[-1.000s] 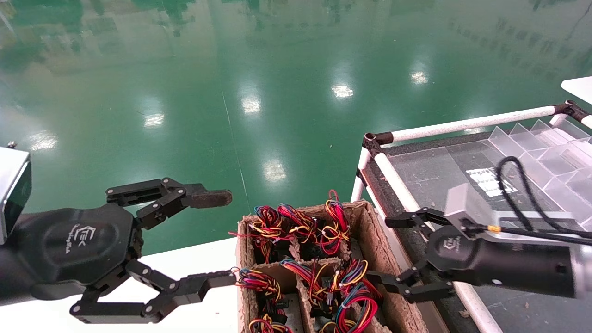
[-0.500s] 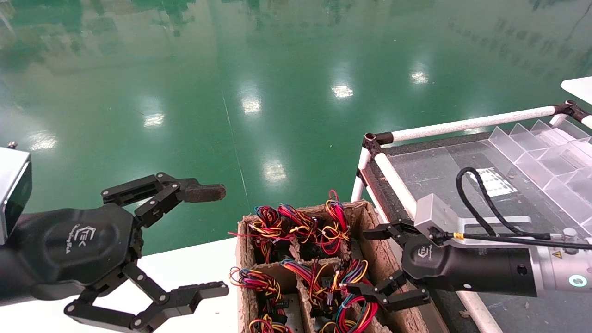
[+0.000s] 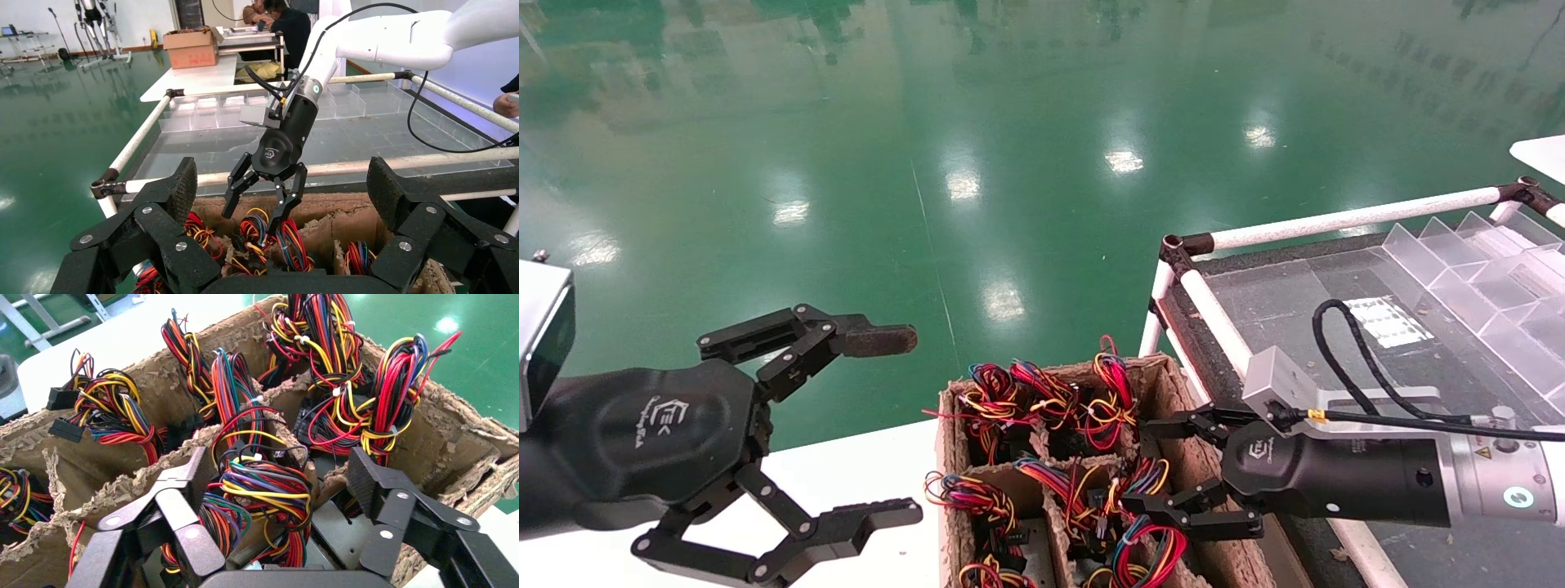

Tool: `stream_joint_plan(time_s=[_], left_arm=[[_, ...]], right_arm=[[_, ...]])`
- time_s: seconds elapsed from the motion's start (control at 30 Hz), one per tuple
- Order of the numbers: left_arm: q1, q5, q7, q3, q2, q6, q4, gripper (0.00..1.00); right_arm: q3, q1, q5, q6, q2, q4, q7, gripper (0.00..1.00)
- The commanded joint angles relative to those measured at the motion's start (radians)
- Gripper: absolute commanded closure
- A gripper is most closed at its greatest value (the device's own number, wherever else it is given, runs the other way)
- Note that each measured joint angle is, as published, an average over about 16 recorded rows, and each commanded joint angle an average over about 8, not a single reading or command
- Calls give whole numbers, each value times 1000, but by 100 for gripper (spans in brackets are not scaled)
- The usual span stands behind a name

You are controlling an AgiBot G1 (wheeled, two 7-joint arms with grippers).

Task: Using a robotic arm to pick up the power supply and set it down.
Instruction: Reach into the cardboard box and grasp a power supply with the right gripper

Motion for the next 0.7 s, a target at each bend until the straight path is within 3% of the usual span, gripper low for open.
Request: stream_joint_plan(time_s=[0.03,0.7], left_arm=[[0,0,0,0,0,0,0,0],[0,0,0,0,0,0,0,0]], right_arm=[[-1,1,-2,0,-1,-4,1,100],[-2,-19,-1,1,5,-17,-9,100]])
